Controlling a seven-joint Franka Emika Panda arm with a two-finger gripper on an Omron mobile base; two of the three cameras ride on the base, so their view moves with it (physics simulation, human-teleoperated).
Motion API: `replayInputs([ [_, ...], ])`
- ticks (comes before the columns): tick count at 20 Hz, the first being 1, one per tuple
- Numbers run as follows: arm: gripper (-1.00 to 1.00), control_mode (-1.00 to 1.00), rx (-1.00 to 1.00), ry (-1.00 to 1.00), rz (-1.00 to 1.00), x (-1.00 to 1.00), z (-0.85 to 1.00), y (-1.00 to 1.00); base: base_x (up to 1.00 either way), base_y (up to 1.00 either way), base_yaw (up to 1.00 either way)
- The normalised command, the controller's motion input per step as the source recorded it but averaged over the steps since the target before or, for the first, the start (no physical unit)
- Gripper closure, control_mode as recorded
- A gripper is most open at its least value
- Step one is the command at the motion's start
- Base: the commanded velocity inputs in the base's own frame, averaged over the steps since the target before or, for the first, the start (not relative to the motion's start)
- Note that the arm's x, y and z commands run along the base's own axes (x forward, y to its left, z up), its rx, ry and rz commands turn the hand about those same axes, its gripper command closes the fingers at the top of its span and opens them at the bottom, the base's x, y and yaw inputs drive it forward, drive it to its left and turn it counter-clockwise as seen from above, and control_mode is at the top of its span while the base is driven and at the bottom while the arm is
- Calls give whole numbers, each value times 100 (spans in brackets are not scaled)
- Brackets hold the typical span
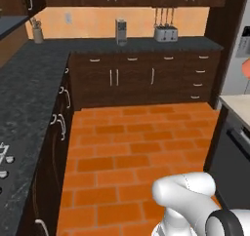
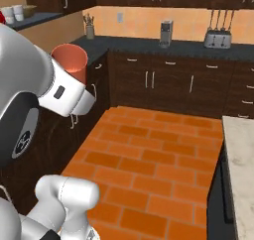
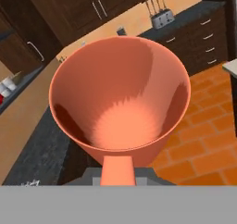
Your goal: Gather all objects into one cabinet and sort the glasses and bowls to opposite sides.
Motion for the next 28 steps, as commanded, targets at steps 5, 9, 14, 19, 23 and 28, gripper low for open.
replayInputs([
  [5, 100, 100, 0, 0, 0, 0, 0, 0, 100, 0, 11],
  [9, 100, 100, 0, 0, 0, 0, 0, 0, 100, -1, 11],
  [14, 100, 100, 0, 0, 0, 0, 0, 0, 100, 0, 11],
  [19, 100, 100, 0, 0, 0, 0, 0, 0, 100, 0, 11],
  [23, 100, 100, 0, 0, 0, 0, 0, 0, 100, 0, 13],
  [28, 100, 100, 0, 0, 0, 0, 0, 0, 91, 0, 18],
])
